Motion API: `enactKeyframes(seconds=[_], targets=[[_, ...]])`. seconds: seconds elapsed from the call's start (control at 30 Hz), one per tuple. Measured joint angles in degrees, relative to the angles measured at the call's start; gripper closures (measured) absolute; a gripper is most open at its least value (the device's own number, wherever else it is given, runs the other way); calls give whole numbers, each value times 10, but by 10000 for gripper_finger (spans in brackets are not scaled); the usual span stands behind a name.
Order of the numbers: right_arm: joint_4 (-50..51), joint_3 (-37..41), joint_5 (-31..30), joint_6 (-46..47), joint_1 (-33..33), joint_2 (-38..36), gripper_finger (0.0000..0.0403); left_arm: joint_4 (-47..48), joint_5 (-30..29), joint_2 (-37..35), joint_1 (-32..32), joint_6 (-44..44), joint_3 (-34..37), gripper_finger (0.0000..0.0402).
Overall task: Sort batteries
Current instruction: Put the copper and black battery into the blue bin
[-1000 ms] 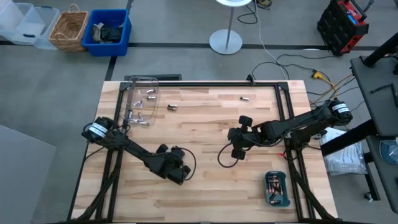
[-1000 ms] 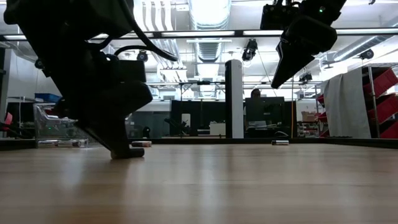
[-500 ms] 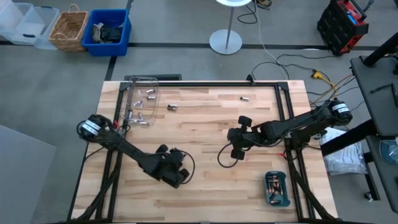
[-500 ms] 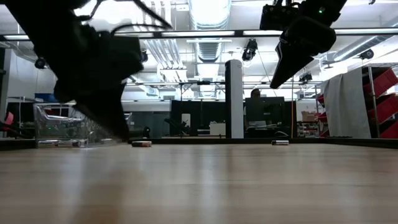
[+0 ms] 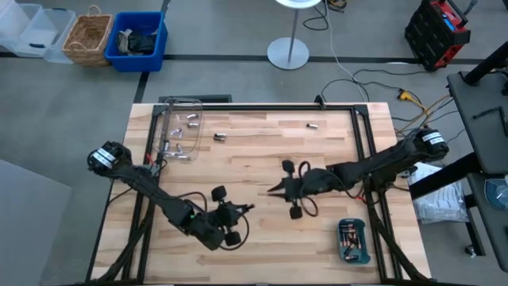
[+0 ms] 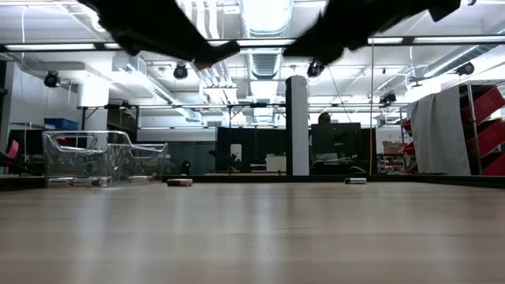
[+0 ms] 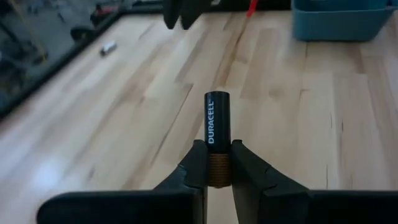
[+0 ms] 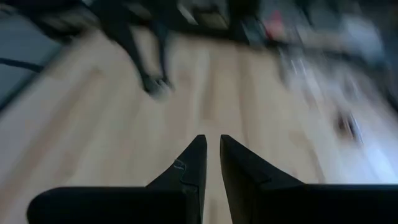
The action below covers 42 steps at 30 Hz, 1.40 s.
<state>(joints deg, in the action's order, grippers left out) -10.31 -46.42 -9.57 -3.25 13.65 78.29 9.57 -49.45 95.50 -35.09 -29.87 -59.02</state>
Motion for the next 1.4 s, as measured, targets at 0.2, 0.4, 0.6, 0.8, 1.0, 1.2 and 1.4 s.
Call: enactKeyframes(seconds=[0.2, 0.4, 0.6, 0.8, 1.0, 1.2, 1.4], targets=[[-132, 12, 24, -94, 34, 22, 344, -73, -2, 0, 3, 109, 0, 380], [-163, 9, 23, -104, 42, 45, 290, -138, -2, -1, 4, 174, 0, 380], [-182, 8, 26, -109, 45, 59, 241, -144, -1, -1, 11, 178, 0, 380], [-190, 4, 26, -113, 45, 71, 218, -148, -1, -1, 28, 176, 0, 380], [-191, -5, 27, -113, 45, 74, 225, -148, -1, -1, 30, 180, 0, 380], [-190, -8, 25, -118, 45, 74, 244, -163, 8, -1, 30, 189, 0, 380], [-187, -9, 21, -120, 43, 74, 263, -166, 9, -1, 30, 192, 0, 380]])
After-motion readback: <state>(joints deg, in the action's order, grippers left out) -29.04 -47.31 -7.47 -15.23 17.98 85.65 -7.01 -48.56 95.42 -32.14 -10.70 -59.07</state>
